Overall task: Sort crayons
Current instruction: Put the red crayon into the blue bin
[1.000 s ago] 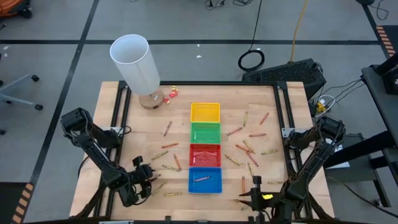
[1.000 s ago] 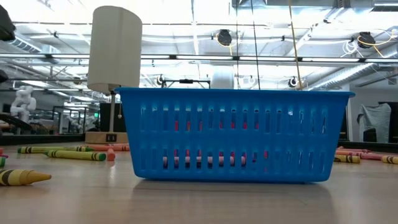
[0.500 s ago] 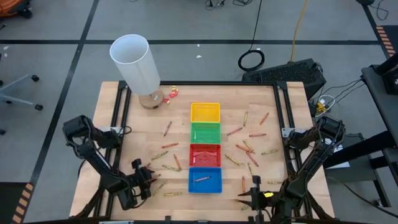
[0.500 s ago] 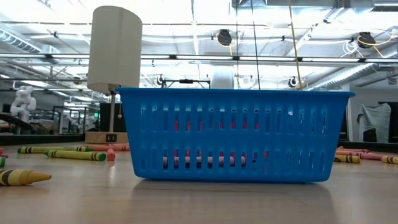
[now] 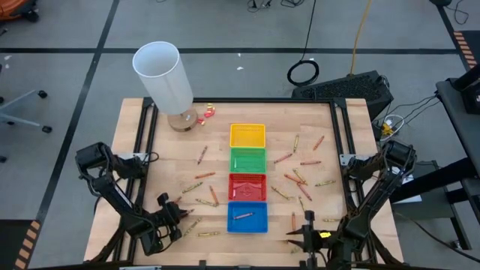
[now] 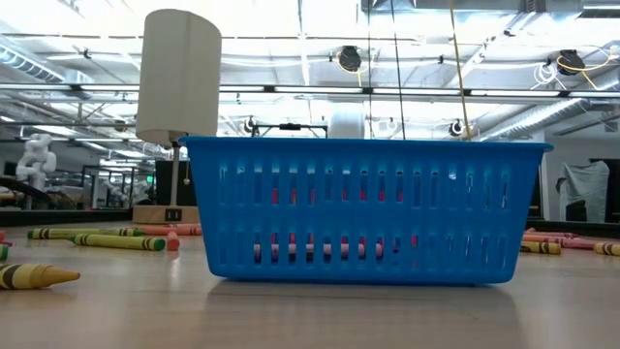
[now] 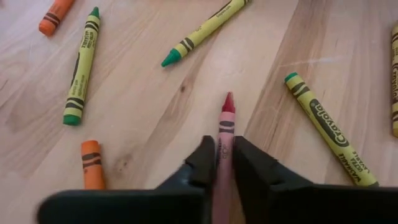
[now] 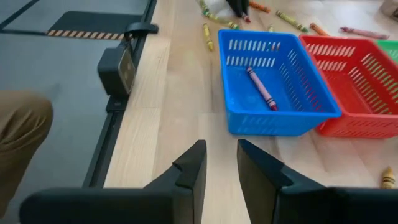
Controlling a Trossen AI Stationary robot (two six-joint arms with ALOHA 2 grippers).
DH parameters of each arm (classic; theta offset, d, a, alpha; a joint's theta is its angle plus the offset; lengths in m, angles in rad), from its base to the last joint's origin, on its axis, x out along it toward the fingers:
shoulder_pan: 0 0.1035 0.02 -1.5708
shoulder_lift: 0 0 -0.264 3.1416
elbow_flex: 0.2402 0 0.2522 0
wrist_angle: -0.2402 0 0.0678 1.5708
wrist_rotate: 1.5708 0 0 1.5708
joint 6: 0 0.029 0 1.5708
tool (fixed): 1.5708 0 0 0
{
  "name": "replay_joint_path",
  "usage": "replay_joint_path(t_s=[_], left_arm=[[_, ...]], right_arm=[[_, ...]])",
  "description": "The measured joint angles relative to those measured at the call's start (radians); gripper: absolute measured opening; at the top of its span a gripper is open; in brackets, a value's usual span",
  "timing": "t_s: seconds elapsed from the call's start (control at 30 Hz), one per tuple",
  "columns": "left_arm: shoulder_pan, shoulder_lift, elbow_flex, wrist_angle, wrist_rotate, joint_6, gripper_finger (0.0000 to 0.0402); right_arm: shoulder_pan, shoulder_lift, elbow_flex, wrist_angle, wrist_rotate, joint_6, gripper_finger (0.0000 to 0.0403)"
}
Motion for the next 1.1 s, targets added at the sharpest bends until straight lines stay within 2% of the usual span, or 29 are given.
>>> replay_joint_path(t_s=[0.1, 0.5, 0.7, 0.9, 1.1], left_arm=[[0.006, -0.001, 0.000, 0.000, 0.003, 0.004, 0.0009], [0.010, -0.030, -0.004, -0.011, -0.015, 0.006, 0.0008], [0.012, -0.062, -0.002, -0.007, -0.076, 0.039, 0.0007], [0.049, -0.097, 0.046, -0.003, -0.114, 0.216, 0.0007], [0.104, -0.098, 0.126, 0.004, -0.127, 0.553, 0.0006]], right_arm=[[-0.006, 0.000, 0.000, 0.006, 0.004, -0.007, 0.0075], [-0.027, 0.000, 0.000, 0.027, 0.000, -0.036, 0.0075], [-0.033, 0.000, 0.000, 0.074, 0.000, -0.113, 0.0075], [-0.055, 0.000, 0.000, 0.076, 0.000, -0.119, 0.0075], [-0.069, 0.000, 0.000, 0.076, 0.000, -0.123, 0.0075]])
